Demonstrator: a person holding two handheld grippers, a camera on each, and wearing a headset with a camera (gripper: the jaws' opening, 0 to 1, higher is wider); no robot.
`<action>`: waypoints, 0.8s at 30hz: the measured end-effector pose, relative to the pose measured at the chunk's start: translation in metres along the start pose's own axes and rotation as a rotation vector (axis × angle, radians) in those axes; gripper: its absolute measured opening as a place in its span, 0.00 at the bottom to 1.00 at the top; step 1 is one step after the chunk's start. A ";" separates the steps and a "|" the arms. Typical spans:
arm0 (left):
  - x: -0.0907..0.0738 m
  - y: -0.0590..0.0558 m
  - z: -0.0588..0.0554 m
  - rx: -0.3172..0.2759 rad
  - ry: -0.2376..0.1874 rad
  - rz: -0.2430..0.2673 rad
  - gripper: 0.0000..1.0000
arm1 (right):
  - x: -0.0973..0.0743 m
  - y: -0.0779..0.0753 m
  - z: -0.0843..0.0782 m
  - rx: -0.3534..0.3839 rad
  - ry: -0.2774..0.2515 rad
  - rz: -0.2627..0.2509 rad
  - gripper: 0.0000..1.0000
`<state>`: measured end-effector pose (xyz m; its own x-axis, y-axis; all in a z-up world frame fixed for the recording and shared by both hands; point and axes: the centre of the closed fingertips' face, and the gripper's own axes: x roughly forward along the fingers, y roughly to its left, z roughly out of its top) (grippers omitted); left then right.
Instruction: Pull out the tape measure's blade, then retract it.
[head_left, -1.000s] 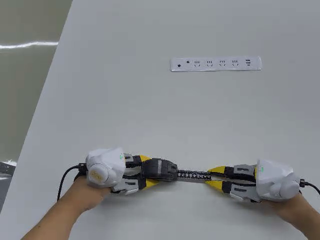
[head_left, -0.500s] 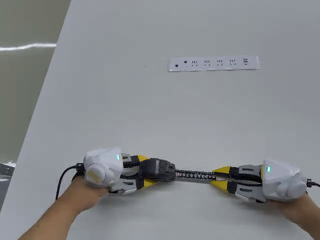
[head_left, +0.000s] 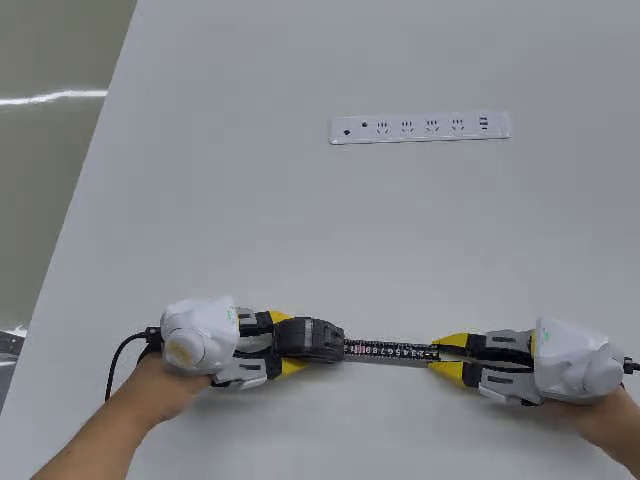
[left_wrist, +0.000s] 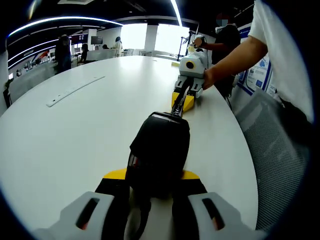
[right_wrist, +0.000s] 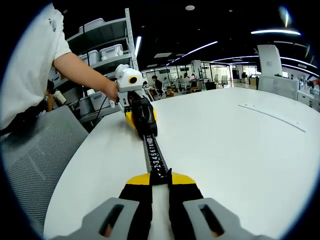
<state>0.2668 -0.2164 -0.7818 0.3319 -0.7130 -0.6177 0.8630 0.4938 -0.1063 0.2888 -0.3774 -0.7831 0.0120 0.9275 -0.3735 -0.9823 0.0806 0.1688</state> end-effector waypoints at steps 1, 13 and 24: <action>0.000 0.000 0.000 -0.001 0.000 0.001 0.29 | -0.001 0.000 0.000 0.002 -0.001 -0.001 0.09; 0.001 0.000 0.000 -0.003 0.012 0.005 0.29 | -0.015 -0.003 -0.005 0.021 -0.009 -0.009 0.09; 0.000 0.000 0.000 -0.004 0.017 0.003 0.29 | -0.027 -0.005 -0.007 0.041 -0.018 -0.016 0.09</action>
<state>0.2670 -0.2165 -0.7822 0.3279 -0.7029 -0.6312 0.8606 0.4978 -0.1072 0.2924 -0.4057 -0.7805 0.0315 0.9324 -0.3599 -0.9736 0.1101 0.2000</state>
